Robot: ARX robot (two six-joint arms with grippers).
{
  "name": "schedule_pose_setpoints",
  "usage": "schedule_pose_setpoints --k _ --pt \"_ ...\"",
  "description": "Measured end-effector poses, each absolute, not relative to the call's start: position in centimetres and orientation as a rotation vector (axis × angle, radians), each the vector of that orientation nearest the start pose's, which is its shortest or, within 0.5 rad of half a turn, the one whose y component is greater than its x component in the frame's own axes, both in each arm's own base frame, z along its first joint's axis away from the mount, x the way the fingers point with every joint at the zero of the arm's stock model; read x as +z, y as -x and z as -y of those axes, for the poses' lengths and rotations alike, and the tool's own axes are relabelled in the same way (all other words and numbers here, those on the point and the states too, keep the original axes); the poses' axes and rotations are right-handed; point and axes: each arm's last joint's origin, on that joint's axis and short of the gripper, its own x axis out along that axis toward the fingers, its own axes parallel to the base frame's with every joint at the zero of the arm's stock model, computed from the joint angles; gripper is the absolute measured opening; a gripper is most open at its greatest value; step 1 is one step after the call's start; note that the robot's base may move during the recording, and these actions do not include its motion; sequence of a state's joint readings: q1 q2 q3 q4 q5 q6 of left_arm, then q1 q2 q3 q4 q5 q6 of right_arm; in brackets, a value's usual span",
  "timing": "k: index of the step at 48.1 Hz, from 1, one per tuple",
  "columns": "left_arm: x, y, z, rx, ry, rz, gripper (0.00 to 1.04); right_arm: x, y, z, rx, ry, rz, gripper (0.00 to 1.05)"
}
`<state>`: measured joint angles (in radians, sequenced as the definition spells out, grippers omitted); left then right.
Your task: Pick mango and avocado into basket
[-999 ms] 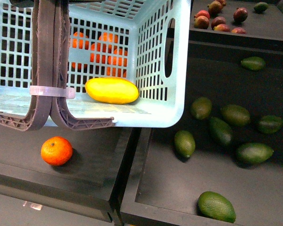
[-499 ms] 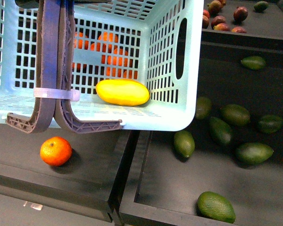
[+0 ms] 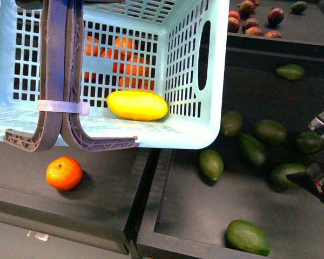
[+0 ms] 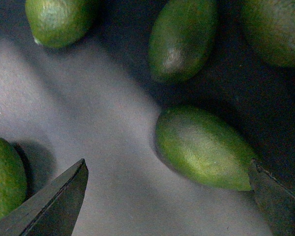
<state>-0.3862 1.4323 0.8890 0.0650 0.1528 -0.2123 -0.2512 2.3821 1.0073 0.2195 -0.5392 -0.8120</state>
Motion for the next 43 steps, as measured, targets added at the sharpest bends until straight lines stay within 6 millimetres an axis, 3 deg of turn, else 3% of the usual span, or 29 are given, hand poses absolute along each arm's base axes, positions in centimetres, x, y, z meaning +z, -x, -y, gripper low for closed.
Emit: schedule_pose_setpoints --k 19,43 --pt "24.5 -28.5 12.1 -0.474 0.146 -0.534 0.05 -6.5 -35.7 9.1 0.675 0.379 -0.884 0.97" --pt "24.5 -28.5 12.1 -0.475 0.147 -0.534 0.05 -9.2 -37.3 8.8 0.631 0.369 -0.83 0.97"
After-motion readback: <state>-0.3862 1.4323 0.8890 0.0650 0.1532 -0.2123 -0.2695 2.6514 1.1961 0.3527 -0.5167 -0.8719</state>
